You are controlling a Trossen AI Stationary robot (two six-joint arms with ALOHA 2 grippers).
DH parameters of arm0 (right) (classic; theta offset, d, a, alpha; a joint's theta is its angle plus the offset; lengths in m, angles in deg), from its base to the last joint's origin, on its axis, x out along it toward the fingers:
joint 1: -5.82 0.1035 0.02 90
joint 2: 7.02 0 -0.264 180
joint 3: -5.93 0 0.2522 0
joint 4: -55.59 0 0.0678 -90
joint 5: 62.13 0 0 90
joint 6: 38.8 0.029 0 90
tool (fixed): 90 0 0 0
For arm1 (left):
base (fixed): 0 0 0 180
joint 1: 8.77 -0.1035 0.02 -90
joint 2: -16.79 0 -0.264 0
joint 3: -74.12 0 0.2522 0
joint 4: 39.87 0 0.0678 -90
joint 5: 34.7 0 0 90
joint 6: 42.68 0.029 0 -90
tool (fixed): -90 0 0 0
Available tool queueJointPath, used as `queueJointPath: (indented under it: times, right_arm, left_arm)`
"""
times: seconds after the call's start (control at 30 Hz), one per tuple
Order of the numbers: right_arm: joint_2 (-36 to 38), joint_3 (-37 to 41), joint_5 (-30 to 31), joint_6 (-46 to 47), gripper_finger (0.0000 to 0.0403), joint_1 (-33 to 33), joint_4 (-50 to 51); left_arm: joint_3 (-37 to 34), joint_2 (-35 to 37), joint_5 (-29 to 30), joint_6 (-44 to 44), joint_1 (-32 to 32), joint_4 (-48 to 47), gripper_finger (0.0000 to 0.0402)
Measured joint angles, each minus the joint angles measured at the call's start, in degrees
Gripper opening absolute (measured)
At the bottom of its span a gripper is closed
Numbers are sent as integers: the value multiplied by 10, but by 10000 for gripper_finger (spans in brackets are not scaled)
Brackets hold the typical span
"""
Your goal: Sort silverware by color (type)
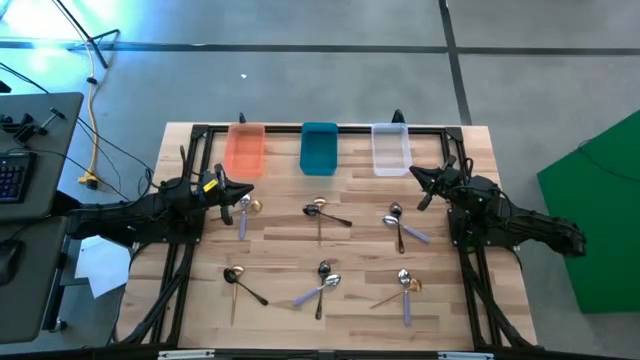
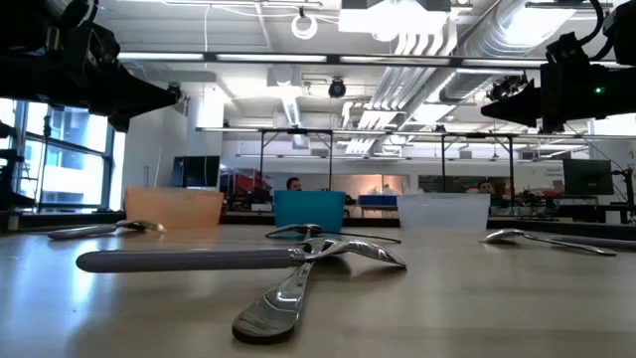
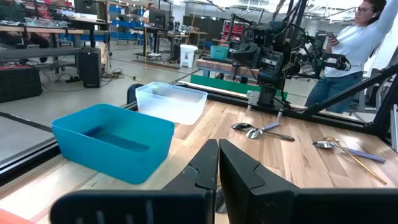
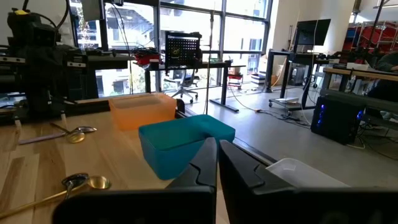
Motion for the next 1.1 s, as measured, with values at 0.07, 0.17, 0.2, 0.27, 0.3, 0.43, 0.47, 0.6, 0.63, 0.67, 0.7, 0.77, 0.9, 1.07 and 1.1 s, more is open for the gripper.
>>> queueJointPath:
  times: [0.07, 0.17, 0.2, 0.27, 0.3, 0.43, 0.47, 0.6, 0.63, 0.67, 0.7, 0.77, 0.9, 1.07, 1.1]
  right_arm:
    - [0, 0, 0, 0, 0, 0, 0]
    - [0, 0, 0, 0, 0, 0, 0]
    - [0, 0, 0, 0, 0, 0, 0]
    - [0, 0, 0, 0, 0, 0, 0]
    - [0, 0, 0, 0, 0, -1, 0]
    - [0, 0, 0, 0, 0, -1, 0]
    - [0, 0, 0, 0, 0, -1, 0]
    - [0, 0, 0, 0, 0, -1, 0]
    - [0, 0, 0, 0, 0, -1, 0]
    - [0, 0, 0, 0, 0, -1, 0]
    - [0, 0, 0, 0, 0, -1, 0]
    - [0, 0, 0, 0, 0, -1, -2]
    - [0, 0, 0, 99, 0, 2, -1]
    - [0, 0, 55, 110, 0, -1, -41]
    - [0, 0, 54, 100, 0, -1, -53]
  left_arm:
    - [0, 0, 0, 0, 0, 0, 5]
    - [0, 0, 0, 0, 0, 0, 5]
    - [0, 0, 0, 0, 0, 0, 5]
    - [0, 0, 0, 0, 0, 0, 5]
    - [0, 0, 0, 0, 0, 0, 5]
    - [0, 0, 0, 0, 0, 0, 5]
    - [0, 0, 0, 0, 0, 0, 5]
    - [0, 0, 0, 0, 0, 0, 5]
    - [0, 0, 0, 0, 0, 0, 5]
    - [0, 0, 0, 0, 0, 0, 5]
    - [0, 0, 0, 0, 0, 0, 5]
    - [0, 0, 0, 0, 0, 0, 5]
    - [0, 0, 0, 0, 0, 4, 5]
    - [0, 0, 3, 0, 0, 4, 5]
    - [0, 0, 3, 0, 0, 4, 5]
